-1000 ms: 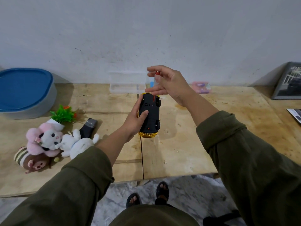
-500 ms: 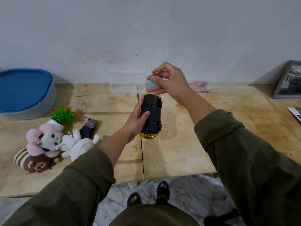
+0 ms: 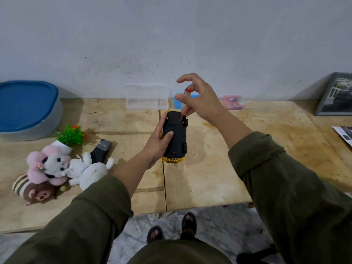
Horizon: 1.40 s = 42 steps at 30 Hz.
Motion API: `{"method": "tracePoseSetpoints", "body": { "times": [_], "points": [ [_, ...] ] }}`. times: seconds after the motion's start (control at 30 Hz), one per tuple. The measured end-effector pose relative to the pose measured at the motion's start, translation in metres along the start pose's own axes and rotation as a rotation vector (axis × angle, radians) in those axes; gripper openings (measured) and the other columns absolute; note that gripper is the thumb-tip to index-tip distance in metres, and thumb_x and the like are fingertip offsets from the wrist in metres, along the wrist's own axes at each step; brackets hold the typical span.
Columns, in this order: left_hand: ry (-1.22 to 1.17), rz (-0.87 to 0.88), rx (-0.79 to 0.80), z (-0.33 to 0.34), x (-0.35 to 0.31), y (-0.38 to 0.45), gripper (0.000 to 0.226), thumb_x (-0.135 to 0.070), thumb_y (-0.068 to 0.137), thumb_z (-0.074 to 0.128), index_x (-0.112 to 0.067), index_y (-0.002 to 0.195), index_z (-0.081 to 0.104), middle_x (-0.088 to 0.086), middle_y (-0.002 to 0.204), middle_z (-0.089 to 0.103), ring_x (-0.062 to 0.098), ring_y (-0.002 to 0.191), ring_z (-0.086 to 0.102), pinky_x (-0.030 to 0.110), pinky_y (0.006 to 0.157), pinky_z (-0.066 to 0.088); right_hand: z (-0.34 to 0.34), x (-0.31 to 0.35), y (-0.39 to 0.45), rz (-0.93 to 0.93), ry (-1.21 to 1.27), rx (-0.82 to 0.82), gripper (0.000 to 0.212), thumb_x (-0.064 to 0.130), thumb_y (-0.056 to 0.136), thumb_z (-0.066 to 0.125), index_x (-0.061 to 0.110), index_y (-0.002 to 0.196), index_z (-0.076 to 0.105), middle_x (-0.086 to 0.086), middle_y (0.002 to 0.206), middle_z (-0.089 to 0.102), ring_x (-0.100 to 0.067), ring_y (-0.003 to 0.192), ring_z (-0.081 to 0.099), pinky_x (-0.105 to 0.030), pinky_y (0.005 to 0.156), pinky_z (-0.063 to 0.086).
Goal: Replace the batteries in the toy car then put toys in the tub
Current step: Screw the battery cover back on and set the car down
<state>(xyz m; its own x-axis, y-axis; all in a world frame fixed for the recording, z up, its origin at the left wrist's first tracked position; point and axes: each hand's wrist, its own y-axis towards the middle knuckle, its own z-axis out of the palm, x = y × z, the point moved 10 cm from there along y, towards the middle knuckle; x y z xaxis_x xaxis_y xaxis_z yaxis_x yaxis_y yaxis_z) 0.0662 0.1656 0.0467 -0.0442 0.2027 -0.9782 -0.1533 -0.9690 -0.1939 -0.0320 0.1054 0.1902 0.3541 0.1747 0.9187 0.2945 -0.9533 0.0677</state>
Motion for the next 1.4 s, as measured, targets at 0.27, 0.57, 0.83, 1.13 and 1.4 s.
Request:
{"method": "tracePoseSetpoints", "body": {
  "times": [0.27, 0.57, 0.83, 1.13, 1.4],
  "points": [
    [0.022, 0.005, 0.002, -0.003, 0.000, 0.001, 0.061, -0.023, 0.100, 0.046, -0.045, 0.148, 0.016, -0.013, 0.142, 0.041, 0.012, 0.122, 0.052, 0.023, 0.088, 0.052, 0.021, 0.001, -0.005, 0.066, 0.054, 0.202, 0.012, 0.007, 0.094, 0.052, 0.014, 0.101, 0.057, 0.000, 0.102, 0.064, -0.024, 0.071, 0.073, -0.029, 0.064, 0.059],
    [0.043, 0.040, 0.022, 0.005, -0.008, -0.005, 0.053, -0.037, 0.091, 0.052, -0.068, 0.127, 0.029, -0.016, 0.138, 0.049, 0.013, 0.122, 0.054, 0.037, 0.096, 0.051, 0.027, -0.002, -0.013, 0.055, 0.174, 0.207, 0.026, 0.014, 0.099, 0.044, 0.026, 0.120, 0.053, -0.010, 0.107, 0.052, -0.023, 0.080, 0.073, -0.027, 0.074, 0.058],
    [0.000, -0.019, 0.053, 0.019, 0.009, -0.006, 0.060, -0.024, 0.100, 0.046, -0.049, 0.146, 0.015, -0.013, 0.141, 0.042, 0.012, 0.121, 0.053, 0.028, 0.091, 0.050, 0.002, -0.007, -0.010, 0.044, -0.056, -0.002, 0.031, 0.014, 0.078, 0.074, 0.018, 0.079, 0.043, -0.004, 0.079, 0.062, -0.025, 0.048, 0.065, -0.033, 0.053, 0.053],
    [0.037, 0.027, 0.076, 0.043, -0.003, -0.008, 0.057, -0.023, 0.099, 0.046, -0.066, 0.132, 0.027, -0.016, 0.141, 0.045, 0.011, 0.120, 0.054, 0.032, 0.093, 0.052, -0.004, -0.007, -0.021, -0.021, -0.030, 0.061, 0.018, 0.009, 0.090, 0.057, 0.021, 0.103, 0.058, -0.004, 0.095, 0.061, -0.019, 0.057, 0.069, -0.028, 0.063, 0.057],
    [0.024, 0.001, 0.017, 0.070, -0.005, -0.010, 0.061, -0.026, 0.100, 0.046, -0.053, 0.144, 0.013, -0.014, 0.139, 0.044, 0.013, 0.120, 0.055, 0.039, 0.098, 0.050, -0.033, -0.014, -0.015, -0.028, -0.105, -0.087, 0.010, 0.019, 0.089, 0.060, 0.016, 0.087, 0.051, 0.003, 0.069, 0.047, -0.013, 0.065, 0.048, -0.027, 0.064, 0.040]
  ]
}}
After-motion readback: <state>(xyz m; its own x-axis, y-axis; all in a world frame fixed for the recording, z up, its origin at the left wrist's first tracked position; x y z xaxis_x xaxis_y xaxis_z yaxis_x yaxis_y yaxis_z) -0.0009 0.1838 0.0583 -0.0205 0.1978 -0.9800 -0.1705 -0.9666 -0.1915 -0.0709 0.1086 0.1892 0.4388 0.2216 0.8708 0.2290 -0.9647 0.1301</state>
